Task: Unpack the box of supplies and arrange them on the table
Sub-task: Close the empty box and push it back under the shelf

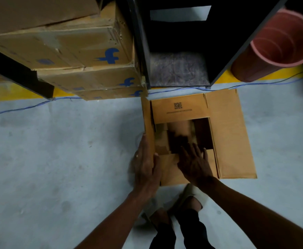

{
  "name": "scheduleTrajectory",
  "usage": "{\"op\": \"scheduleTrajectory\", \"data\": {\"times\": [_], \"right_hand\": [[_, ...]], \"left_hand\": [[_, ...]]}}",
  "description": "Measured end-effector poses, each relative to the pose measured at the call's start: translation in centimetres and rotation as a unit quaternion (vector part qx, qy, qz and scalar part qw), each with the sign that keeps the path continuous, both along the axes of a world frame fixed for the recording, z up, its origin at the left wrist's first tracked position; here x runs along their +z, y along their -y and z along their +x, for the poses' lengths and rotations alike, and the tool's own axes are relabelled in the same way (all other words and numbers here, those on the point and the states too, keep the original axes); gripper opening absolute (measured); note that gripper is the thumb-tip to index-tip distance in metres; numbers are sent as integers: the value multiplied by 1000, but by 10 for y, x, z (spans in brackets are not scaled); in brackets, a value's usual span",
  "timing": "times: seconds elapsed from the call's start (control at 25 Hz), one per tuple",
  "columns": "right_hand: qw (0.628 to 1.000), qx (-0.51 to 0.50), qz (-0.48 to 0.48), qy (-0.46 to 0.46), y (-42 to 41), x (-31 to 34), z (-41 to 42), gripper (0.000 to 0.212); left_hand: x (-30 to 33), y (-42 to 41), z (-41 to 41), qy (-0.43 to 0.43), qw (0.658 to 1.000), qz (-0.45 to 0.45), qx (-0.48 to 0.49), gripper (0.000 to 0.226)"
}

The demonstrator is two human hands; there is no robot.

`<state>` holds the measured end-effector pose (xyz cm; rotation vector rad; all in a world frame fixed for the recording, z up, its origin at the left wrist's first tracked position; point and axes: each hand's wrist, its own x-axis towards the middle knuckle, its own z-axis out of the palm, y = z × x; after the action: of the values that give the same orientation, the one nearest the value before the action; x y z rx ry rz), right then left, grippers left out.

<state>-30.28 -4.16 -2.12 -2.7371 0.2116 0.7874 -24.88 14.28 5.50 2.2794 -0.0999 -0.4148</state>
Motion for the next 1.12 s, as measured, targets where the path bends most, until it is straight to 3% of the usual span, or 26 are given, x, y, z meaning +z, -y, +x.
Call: {"op": "scheduleTrajectory", "data": {"times": [0.28,0.44,0.56,0.68,0.84,1.12], "right_hand": [[1000,-25,-15,10,27,-2,-15,74],[999,-5,-15,30,67,2,-25,70],[995,-29,-5,97,97,20,-27,60],[986,-75,-67,133,121,32,-27,63],[971,-217,-66,76,145,23,-31,75],[969,-208,13,130,135,33,-36,72]], "left_hand": [[-23,41,-12,29,990,25,-139,59],[-41,51,-12,69,968,119,-211,59],[-51,57,-7,65,939,211,-264,63],[-59,59,-2,34,918,249,-308,76],[-69,62,5,-25,895,284,-343,95],[-73,61,6,-31,900,273,-339,94]]}}
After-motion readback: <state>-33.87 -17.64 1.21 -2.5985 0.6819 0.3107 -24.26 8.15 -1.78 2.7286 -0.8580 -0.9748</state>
